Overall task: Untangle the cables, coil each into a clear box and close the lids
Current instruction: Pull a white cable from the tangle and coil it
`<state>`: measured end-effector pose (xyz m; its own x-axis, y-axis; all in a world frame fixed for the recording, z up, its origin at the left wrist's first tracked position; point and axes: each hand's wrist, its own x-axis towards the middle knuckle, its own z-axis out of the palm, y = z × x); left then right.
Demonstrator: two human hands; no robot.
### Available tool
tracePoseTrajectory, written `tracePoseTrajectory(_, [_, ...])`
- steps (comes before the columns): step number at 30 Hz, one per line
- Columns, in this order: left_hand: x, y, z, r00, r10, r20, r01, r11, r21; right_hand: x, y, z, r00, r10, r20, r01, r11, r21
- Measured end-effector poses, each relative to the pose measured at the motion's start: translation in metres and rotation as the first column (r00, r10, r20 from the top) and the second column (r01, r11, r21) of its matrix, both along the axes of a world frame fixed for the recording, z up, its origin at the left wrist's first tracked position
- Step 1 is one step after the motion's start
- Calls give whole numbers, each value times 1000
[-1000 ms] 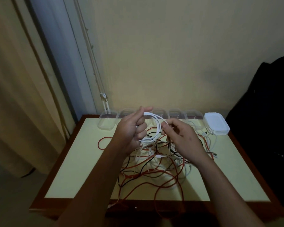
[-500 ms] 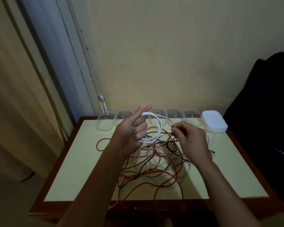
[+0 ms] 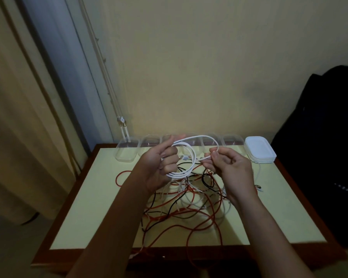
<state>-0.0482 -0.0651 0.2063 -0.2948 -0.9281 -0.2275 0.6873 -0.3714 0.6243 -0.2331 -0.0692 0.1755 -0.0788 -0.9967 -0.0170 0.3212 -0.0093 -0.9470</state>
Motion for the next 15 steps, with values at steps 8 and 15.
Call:
tracePoseTrajectory(8, [-8,2,-7,991,72,110,-66,996,-55,15,10,7,969,191,158,-211,970,119])
tracePoseTrajectory(15, [-14,9,-10,824,322,467,-193,933,-303,23,17,19,897,377,230,-429,867,252])
